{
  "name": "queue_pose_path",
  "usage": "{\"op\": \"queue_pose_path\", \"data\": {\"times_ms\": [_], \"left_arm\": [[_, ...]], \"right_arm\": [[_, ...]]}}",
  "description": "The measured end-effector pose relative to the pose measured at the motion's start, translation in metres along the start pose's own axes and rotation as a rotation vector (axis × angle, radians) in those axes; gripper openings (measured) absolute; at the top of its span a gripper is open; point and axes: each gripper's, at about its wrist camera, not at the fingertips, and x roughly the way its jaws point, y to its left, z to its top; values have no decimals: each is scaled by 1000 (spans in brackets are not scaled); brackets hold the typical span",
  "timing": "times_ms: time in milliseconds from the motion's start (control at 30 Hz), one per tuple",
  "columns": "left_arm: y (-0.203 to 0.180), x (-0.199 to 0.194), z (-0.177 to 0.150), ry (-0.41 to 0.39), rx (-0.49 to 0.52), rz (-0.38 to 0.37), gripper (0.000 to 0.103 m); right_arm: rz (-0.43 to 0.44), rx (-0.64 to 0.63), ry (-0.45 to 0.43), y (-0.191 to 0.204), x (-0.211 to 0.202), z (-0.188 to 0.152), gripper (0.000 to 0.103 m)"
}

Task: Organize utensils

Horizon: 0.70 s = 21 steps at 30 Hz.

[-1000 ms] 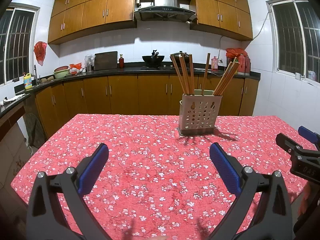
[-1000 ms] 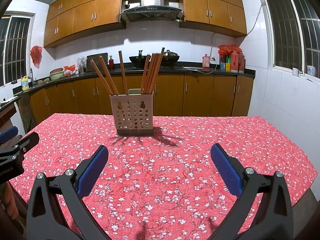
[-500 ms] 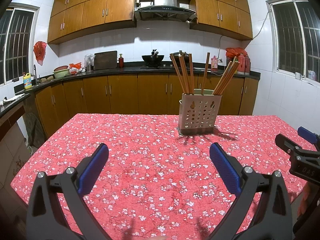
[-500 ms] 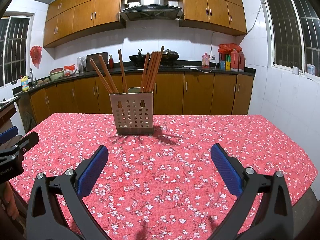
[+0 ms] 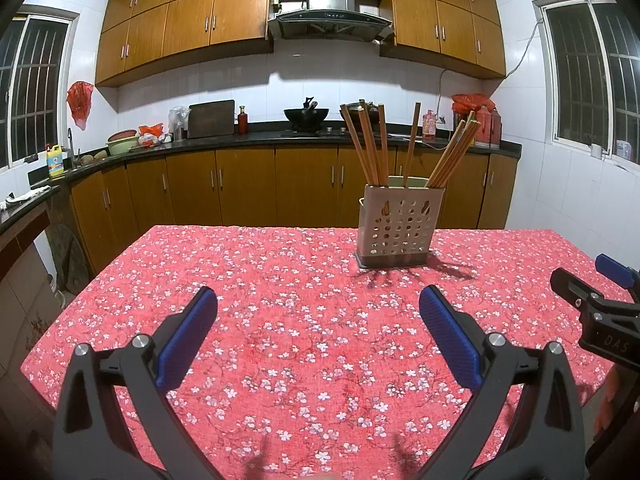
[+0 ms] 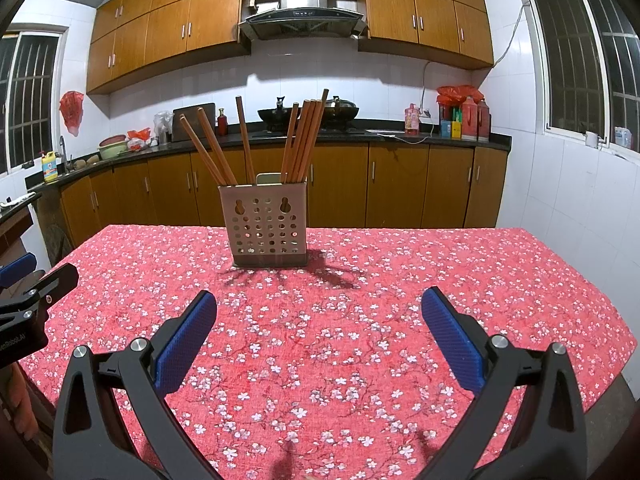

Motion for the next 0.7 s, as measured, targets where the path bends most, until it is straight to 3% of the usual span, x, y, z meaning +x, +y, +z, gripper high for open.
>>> {"op": "queue_pose_path", "data": {"times_ms": [700], "left_arm": [[1,3,-1,15,-7,-1,99]], "right_arm": [[2,2,6,0,2,0,101]]}}
